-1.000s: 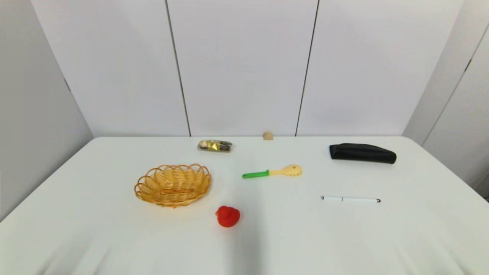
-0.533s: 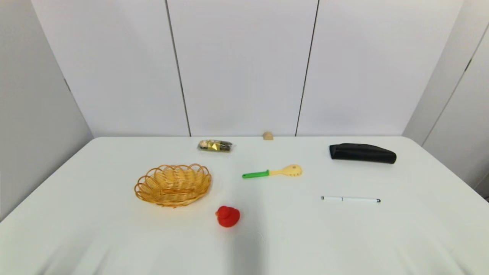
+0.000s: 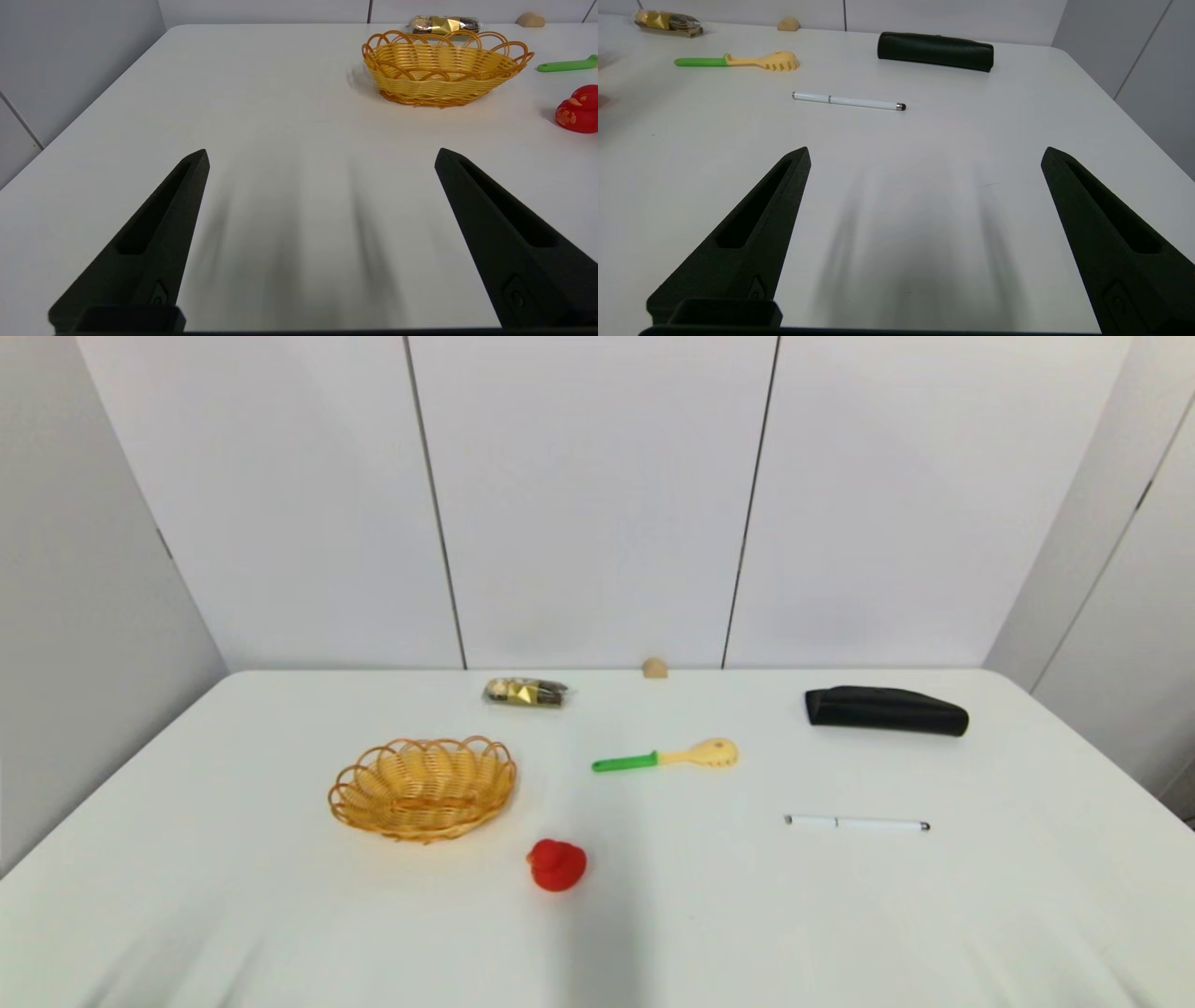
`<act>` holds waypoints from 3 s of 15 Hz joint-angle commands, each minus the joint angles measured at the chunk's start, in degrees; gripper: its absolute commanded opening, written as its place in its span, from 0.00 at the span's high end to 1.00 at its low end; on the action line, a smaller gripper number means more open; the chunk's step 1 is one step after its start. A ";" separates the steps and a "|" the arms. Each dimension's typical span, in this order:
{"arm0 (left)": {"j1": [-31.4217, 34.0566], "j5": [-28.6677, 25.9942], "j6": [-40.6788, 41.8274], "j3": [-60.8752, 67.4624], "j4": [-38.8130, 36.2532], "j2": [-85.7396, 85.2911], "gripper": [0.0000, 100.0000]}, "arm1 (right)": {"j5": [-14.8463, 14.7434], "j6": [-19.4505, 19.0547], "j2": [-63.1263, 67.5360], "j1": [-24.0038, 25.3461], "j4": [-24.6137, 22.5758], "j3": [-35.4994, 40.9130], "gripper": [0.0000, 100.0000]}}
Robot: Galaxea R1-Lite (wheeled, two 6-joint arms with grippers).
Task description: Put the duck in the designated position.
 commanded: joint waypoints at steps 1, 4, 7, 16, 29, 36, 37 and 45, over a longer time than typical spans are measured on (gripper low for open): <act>0.11 -0.08 1.63 -2.96 0.87 2.80 0.00 | 0.03 -0.05 0.07 0.00 -0.04 0.53 0.00; 0.02 -0.26 6.90 -20.63 8.17 20.11 0.00 | 0.03 -0.05 0.07 0.00 -0.04 0.53 0.00; -0.33 -0.52 15.25 -39.00 16.25 38.39 0.00 | 0.03 -0.05 0.07 0.00 -0.04 0.53 0.00; -9.56 -12.65 28.87 -67.65 36.99 73.81 0.00 | 0.03 -0.05 0.07 0.00 -0.04 0.53 0.00; -28.02 -12.92 42.06 -90.59 52.11 95.61 0.00 | 0.03 -0.05 0.07 0.00 -0.04 0.53 0.00; -38.74 -12.92 44.17 -94.19 51.85 106.33 0.00 | 0.03 -0.05 0.07 0.00 -0.04 0.53 0.00; -39.27 -13.00 44.17 -94.37 51.85 107.12 0.00 | 0.03 -0.05 0.07 0.00 -0.04 0.44 0.00; -41.55 -14.67 44.17 -95.60 51.85 115.65 0.00 | 0.03 -0.05 0.07 0.00 -0.04 0.44 0.00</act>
